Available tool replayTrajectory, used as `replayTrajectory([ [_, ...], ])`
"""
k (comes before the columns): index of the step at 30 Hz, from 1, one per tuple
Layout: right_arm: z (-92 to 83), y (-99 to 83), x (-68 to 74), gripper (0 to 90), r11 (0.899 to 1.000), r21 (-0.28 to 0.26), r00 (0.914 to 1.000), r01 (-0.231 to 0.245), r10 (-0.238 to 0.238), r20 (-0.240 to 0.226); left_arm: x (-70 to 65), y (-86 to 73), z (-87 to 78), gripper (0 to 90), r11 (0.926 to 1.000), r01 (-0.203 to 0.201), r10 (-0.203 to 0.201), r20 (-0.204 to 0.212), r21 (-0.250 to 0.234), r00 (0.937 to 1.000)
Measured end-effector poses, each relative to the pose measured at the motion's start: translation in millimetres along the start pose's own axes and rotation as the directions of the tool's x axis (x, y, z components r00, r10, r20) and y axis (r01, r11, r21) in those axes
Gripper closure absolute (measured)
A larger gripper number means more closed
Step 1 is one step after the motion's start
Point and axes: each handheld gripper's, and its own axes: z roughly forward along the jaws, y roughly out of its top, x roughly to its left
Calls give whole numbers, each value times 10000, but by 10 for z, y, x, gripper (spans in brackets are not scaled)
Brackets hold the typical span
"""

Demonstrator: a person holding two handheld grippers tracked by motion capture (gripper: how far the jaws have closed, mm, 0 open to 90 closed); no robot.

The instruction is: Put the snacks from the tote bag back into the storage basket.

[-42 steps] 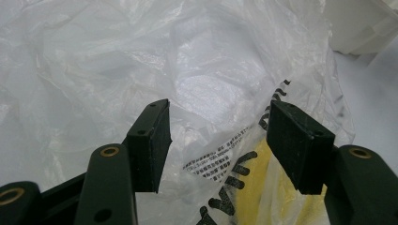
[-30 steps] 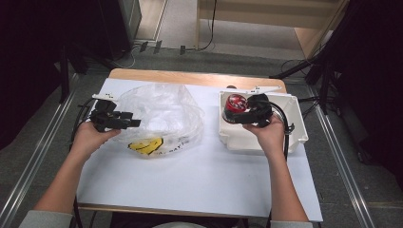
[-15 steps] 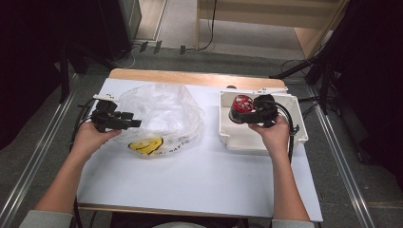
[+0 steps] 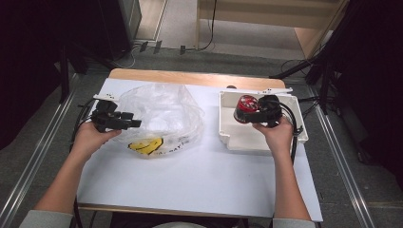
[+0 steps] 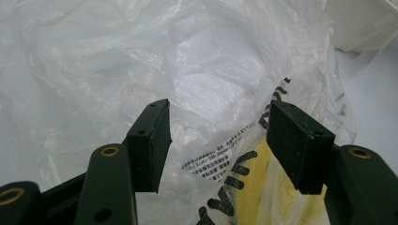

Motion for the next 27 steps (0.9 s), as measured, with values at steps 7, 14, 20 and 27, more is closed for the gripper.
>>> replayTrajectory([
  [7,13,-27,-58,263,9999,31,9997,-152,152,181,0,-1,3,411,10000,-16,16,-4,28,10000],
  [14,58,-59,-114,264,9994,204,9993,-295,290,232,-5,-1,6,411,10000,-1,1,1,3,10000],
  [20,112,-92,-174,263,9992,230,9976,-327,312,624,-3,-2,9,411,10000,-11,11,-9,53,10000],
  [27,137,-123,-239,263,9982,253,9950,-538,514,860,2,-4,12,411,10000,-4,4,-23,33,10000],
])
